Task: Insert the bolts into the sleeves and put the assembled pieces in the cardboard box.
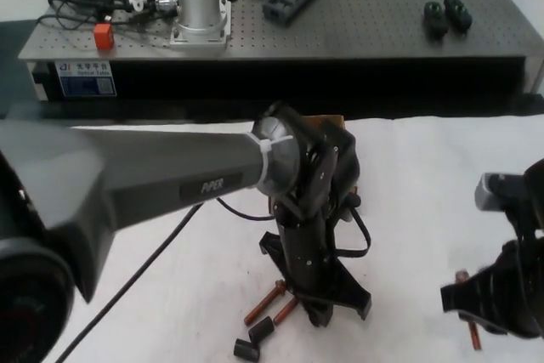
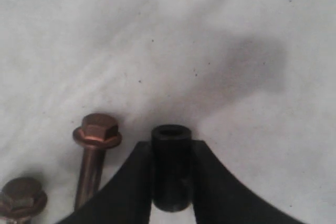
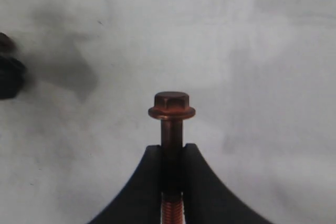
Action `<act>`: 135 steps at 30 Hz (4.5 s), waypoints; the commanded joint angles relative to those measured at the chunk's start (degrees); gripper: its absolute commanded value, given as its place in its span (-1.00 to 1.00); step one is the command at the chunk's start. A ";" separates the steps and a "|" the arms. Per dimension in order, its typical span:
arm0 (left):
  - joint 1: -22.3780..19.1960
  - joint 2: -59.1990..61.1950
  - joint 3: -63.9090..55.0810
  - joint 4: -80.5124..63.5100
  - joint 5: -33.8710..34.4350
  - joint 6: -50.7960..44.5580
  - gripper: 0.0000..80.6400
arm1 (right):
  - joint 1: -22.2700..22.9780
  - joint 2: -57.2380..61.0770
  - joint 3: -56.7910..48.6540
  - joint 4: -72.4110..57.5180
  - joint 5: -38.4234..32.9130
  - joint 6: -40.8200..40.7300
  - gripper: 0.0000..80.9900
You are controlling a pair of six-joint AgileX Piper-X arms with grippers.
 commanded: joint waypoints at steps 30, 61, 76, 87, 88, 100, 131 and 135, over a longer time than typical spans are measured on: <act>0.61 -37.32 35.34 -56.49 17.25 -8.97 -0.98 | 6.67 -0.20 -0.33 -37.26 -20.56 21.17 -0.88; 5.94 -28.11 26.63 -61.40 -4.83 -15.50 -0.98 | -8.74 -13.16 -0.33 -14.33 -23.07 7.23 -0.03; 14.20 17.23 -30.53 -12.51 -4.26 -12.98 -0.98 | -11.53 -13.74 -0.33 3.53 -4.50 0.39 -0.04; 14.21 20.11 -34.08 -7.60 -4.26 -11.73 -0.23 | -11.53 -12.88 -0.33 4.98 -5.20 0.39 -0.04; 14.21 19.92 -34.08 -7.60 -4.00 -11.73 -0.11 | -11.33 -12.18 -0.33 5.14 -5.48 0.39 -0.04; 14.74 1.56 -32.76 3.84 -20.99 -3.22 -0.57 | 4.18 13.09 -8.92 4.95 -0.77 3.40 -0.05; 16.42 -57.88 34.11 -7.87 -21.17 -1.90 -0.57 | 23.79 52.95 -29.86 -4.09 -0.28 29.18 -0.24; 16.42 -57.85 34.33 -7.54 -21.17 -1.90 -0.57 | 25.24 54.04 -29.91 -3.66 -0.25 29.30 -0.24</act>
